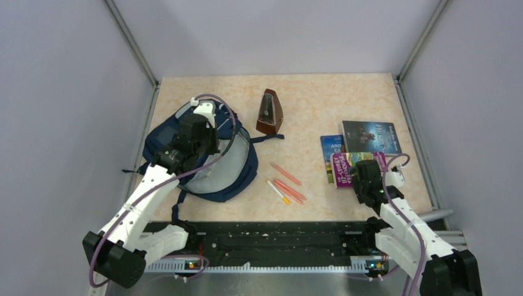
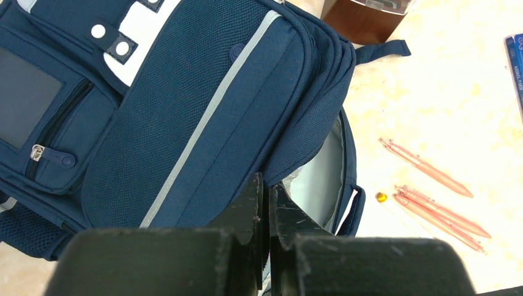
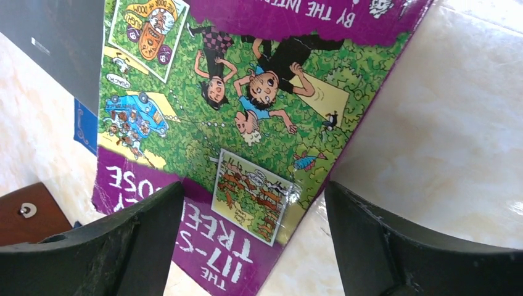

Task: Pack the student bag
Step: Pick up the book from the center of the board.

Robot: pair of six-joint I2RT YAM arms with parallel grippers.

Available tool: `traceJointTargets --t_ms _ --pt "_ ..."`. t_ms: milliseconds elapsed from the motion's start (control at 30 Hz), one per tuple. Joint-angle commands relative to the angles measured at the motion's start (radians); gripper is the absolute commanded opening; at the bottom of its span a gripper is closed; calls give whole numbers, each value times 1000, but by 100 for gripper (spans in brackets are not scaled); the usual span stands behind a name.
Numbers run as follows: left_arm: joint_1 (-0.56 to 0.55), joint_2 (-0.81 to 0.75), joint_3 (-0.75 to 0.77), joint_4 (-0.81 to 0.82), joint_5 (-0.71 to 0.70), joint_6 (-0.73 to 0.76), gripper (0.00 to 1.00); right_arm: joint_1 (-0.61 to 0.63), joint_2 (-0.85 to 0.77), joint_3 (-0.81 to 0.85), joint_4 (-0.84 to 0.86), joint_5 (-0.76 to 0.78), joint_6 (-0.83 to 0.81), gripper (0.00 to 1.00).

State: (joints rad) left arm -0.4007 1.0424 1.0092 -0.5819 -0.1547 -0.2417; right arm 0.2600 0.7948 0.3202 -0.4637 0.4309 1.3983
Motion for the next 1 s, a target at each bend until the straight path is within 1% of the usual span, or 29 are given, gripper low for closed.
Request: traceJointTargets --t_ms 0,33,100,133,200,300,500,567,667,800,867,967 --pt "10 -25 5 66 -32 -10 0 3 26 -36 106 37 -21 79" --pt "10 -24 4 66 -32 -10 0 2 35 -40 113 37 -23 73" --pt "11 -24 4 68 -35 -10 0 3 41 -42 137 38 -57 53" --pt "10 -22 4 68 -37 -10 0 3 38 -40 148 39 -86 45" --pt "10 -22 5 66 -39 -10 0 3 27 -30 139 51 -96 34" --pt "10 -22 5 68 -37 -10 0 1 -17 -5 109 77 -129 22" --pt "10 -25 5 68 -41 -8 0 3 -95 55 85 117 -223 7" --pt "10 -24 3 68 -44 -8 0 2 -98 82 84 119 -261 0" --pt "11 -24 5 67 -44 -8 0 3 -80 145 69 129 -347 0" --pt "10 -32 3 67 -47 -8 0 3 -48 251 62 139 -507 0" --pt "10 -37 2 70 -50 -6 0 2 -33 296 84 101 -617 0" --pt "10 -46 -1 80 -39 -5 0 2 -9 366 105 23 -726 0"
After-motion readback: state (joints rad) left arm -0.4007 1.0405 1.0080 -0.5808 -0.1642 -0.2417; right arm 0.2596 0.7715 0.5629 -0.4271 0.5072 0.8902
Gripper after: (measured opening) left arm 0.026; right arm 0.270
